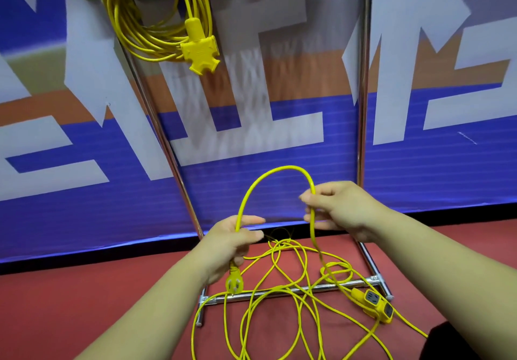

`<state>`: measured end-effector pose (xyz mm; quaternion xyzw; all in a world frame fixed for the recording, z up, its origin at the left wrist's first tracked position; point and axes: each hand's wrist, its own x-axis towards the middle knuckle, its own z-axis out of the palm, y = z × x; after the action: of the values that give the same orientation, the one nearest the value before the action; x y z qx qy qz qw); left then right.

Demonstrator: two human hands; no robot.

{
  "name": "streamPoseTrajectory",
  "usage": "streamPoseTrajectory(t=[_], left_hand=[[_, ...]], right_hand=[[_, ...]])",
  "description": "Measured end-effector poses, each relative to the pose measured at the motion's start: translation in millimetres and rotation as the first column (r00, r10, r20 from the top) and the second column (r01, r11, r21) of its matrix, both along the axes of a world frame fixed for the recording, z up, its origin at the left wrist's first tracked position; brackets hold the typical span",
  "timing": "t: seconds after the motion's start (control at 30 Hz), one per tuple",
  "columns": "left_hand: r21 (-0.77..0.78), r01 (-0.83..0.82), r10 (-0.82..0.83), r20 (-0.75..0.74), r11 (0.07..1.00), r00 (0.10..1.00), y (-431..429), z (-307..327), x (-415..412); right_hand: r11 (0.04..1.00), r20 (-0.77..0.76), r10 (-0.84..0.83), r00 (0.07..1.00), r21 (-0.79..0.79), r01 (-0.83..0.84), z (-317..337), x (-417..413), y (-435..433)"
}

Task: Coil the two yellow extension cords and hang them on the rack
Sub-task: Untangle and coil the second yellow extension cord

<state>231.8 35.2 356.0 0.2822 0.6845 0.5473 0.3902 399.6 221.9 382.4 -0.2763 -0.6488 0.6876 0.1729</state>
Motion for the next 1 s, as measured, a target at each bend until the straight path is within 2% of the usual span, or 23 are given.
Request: streamPoseTrajectory(t=[0.17,0.37,0.47,0.57,0.67,0.77,0.87,0.93,1.0], left_hand=[[-0.052,0.185,-0.188,-0.057,0.981,0.980,15.4,-7.3,19.3],[-0.083,0.201,-0.211,-0.134,0.976,0.968,33.5,-7.7,31.6],[-0.033,0.162,-0.165,-0.085,0.986,0.983,35.8,1.8,29.8],[0.081,0.107,-0.111,0.044,0.991,0.993,33.2,15.8,25.1],[0.177,0.057,-0.083,0.139,0.982,0.987,29.5,26.6,22.3],[0.219,0.018,-0.054,0.162,0.976,0.985,26.2,32.2,21.6],[0.236,-0.033,-0.009,0.174,0.971,0.985,21.6,35.1,17.5],[0.247,-0.101,0.048,0.211,0.964,0.976,17.6,35.4,10.2],[0.245,-0.223,0.152,0.276,0.944,0.949,13.1,34.1,-1.3]], right_hand=[[0.953,-0.223,-0.060,0.973,-0.303,-0.011,17.4,-1.4,-4.5],[0.919,-0.311,-0.164,0.936,-0.394,0.030,15.8,-3.7,2.8],[0.931,-0.288,-0.140,0.947,-0.364,0.027,8.8,0.7,12.3],[0.975,-0.118,-0.001,0.993,-0.221,-0.025,-5.9,2.2,15.8],[0.978,0.093,0.209,0.974,-0.030,-0.207,-21.7,-4.5,3.7],[0.898,0.185,0.406,0.895,0.101,-0.428,-33.9,-12.5,-14.3],[0.854,0.144,0.508,0.849,0.046,-0.519,-40.5,-16.7,-28.7],[0.871,0.126,0.487,0.864,0.007,-0.492,-39.6,-18.5,-31.2],[0.921,0.101,0.390,0.915,-0.021,-0.390,-38.2,-22.7,-29.4]])
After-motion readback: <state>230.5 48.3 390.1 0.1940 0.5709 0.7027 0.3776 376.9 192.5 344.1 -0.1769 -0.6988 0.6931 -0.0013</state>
